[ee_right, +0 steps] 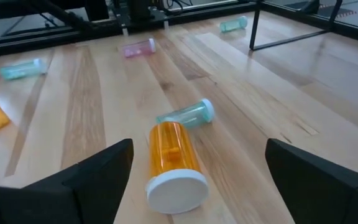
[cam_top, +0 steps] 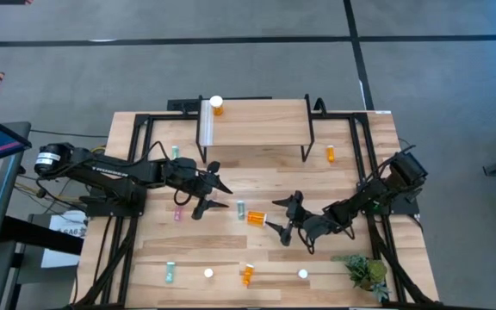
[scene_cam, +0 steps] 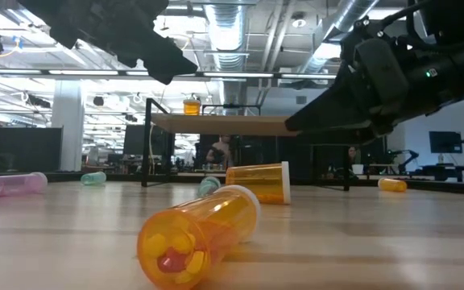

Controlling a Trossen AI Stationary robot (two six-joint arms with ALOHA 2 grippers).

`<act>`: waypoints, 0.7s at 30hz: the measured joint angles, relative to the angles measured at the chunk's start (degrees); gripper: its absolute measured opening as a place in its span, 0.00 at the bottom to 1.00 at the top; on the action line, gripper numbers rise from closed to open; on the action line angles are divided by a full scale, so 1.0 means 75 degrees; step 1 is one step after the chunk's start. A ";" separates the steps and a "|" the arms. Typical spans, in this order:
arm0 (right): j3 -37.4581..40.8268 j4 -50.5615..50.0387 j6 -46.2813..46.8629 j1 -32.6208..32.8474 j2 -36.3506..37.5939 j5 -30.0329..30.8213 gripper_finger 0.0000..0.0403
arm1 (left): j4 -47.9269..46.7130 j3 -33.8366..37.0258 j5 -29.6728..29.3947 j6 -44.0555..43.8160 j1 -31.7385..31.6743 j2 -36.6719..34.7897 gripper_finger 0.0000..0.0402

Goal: Pick and place medicine bottles onto shelf by color
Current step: Put the large orange pill bottle aligned with the other large orange pill bottle on the shelf

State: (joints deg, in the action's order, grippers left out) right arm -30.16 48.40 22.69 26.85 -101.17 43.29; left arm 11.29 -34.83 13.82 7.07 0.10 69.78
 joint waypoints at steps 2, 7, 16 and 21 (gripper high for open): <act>0.0001 -0.0025 0.0103 0.0000 -0.0017 -0.0008 0.97 | 0.0003 0.0000 0.0000 0.0000 -0.0002 0.0000 0.50; 0.0001 -0.0037 0.0167 0.0000 -0.0019 -0.0272 0.99 | 0.0009 0.0000 0.0000 -0.0019 -0.0001 0.0000 0.50; 0.0001 -0.0017 0.0173 -0.0003 -0.0019 -0.0344 0.99 | 0.0002 -0.0003 0.0125 -0.0342 0.0000 0.0000 0.50; -0.0070 -0.0086 0.0189 0.0000 -0.0019 -0.0389 0.99 | -0.0009 -0.0005 0.0122 -0.0324 0.0000 0.0000 0.50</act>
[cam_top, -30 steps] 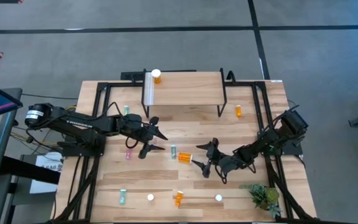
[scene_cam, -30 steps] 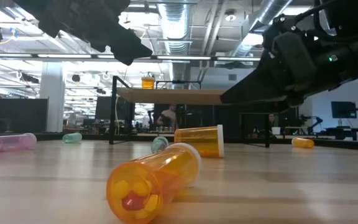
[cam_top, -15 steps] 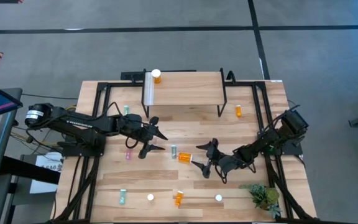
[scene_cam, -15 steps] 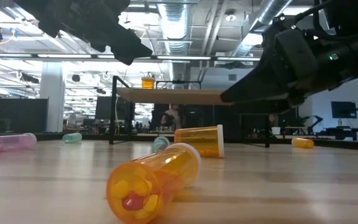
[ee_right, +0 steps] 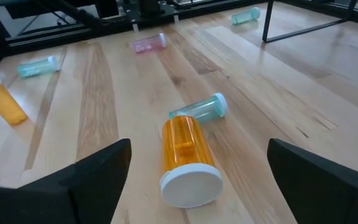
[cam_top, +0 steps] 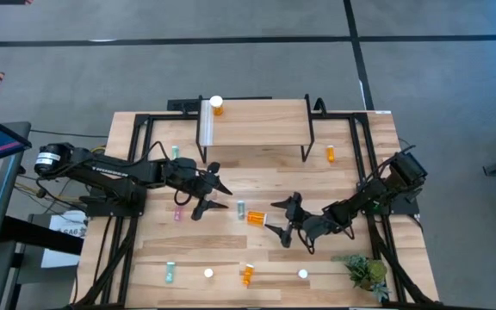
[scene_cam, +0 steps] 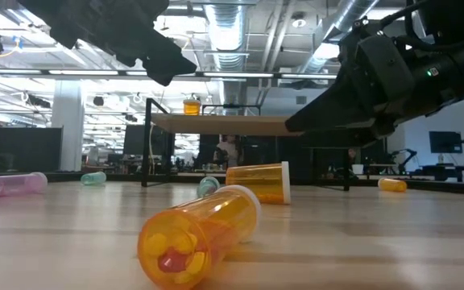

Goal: Pick and place medicine bottles onto shelf by color
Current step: Put the large orange pill bottle aligned with the other large orange pill bottle on the shelf

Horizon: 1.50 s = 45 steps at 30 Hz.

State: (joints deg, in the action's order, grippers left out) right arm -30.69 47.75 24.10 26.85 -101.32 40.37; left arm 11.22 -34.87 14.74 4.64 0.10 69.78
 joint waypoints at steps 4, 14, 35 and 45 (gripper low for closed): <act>-0.0407 -0.0776 -0.0003 -0.0001 -0.0002 -0.0018 0.99 | -0.0009 -0.0001 -0.0005 0.0001 0.0000 0.0000 0.50; -0.0986 -0.2197 0.0172 -0.0003 -0.0003 -0.0016 0.99 | -0.0023 -0.0001 -0.0012 0.0007 -0.0002 0.0000 0.50; -0.0990 -0.2119 0.0994 -0.0008 -0.0433 -0.0211 0.98 | -0.0032 -0.0001 -0.0015 0.0030 0.0000 -0.0003 0.50; -0.1058 -0.1798 0.1037 -0.0147 -0.0913 -0.0549 0.98 | -0.0035 -0.0001 -0.0015 0.0027 0.0000 -0.0003 0.50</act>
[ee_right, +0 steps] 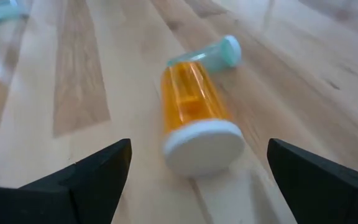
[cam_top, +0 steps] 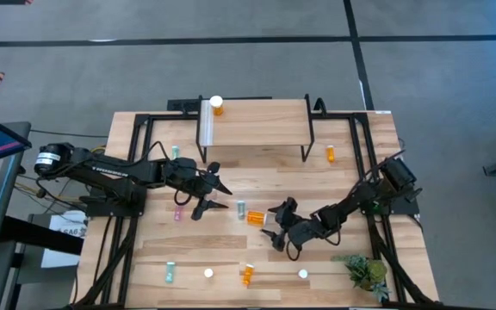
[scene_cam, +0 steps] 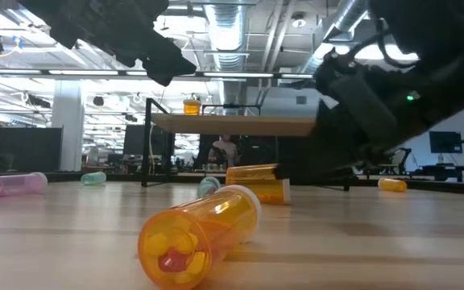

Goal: Pick and place medicine bottles onto shelf by color
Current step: Put the large orange pill bottle aligned with the other large orange pill bottle on the shelf

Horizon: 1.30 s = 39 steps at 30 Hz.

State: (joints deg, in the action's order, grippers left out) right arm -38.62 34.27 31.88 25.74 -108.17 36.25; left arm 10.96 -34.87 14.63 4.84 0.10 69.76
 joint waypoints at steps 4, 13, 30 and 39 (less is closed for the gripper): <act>-0.0198 0.0022 -0.0152 -0.0052 -0.0332 -0.0201 0.95 | -0.0002 0.0000 0.0000 -0.0001 -0.0003 0.0000 0.50; -0.0566 0.0161 -0.0529 -0.0153 -0.0853 -0.0490 0.85 | -0.0009 0.0000 0.0000 0.0003 0.0000 0.0000 0.50; -0.0581 0.0064 -0.0715 -0.0200 -0.0405 -0.0690 0.63 | -0.0067 0.0000 0.0000 0.0000 0.0000 0.0000 0.50; -0.0566 0.0032 -0.0658 -0.0303 -0.0404 -0.0650 0.51 | -0.0070 0.0000 0.0000 0.0000 -0.0001 0.0000 0.50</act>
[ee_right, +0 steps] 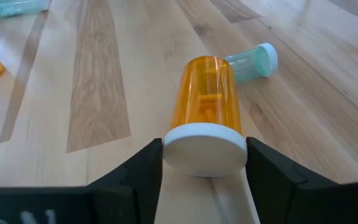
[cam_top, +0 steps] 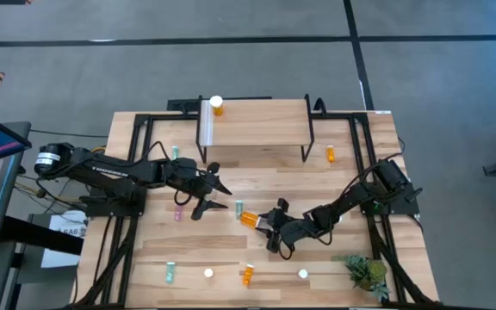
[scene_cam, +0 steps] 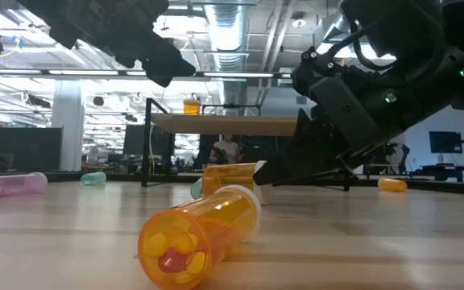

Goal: Pick and place medicine bottles onto shelf by color
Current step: Put the large orange pill bottle aligned with the other large orange pill bottle on the shelf

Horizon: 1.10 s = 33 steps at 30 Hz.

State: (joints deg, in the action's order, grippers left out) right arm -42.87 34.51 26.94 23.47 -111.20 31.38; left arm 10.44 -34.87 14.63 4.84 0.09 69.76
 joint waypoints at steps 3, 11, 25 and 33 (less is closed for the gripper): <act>-0.0003 0.0005 0.0000 -0.0001 0.0000 0.0003 0.50 | 0.0000 0.0000 0.0000 0.0000 0.0000 0.0000 0.50; 0.0001 -0.0002 0.0006 -0.0001 0.0082 0.0003 0.51 | -0.0006 0.0000 0.0000 0.0002 0.0000 0.0000 0.50; 0.0000 -0.0621 -0.0224 -0.0028 0.1128 0.0037 0.50 | -0.0067 0.0000 0.0000 0.0003 0.0000 0.0000 0.50; 0.0003 -0.1563 -0.0263 -0.0207 0.2109 0.0032 0.51 | -0.0057 0.0000 -0.0092 0.0183 0.0114 0.0000 0.52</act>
State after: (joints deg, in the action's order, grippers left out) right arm -42.85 22.79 24.97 21.92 -95.38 31.62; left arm 10.01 -34.87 13.94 6.22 0.95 69.76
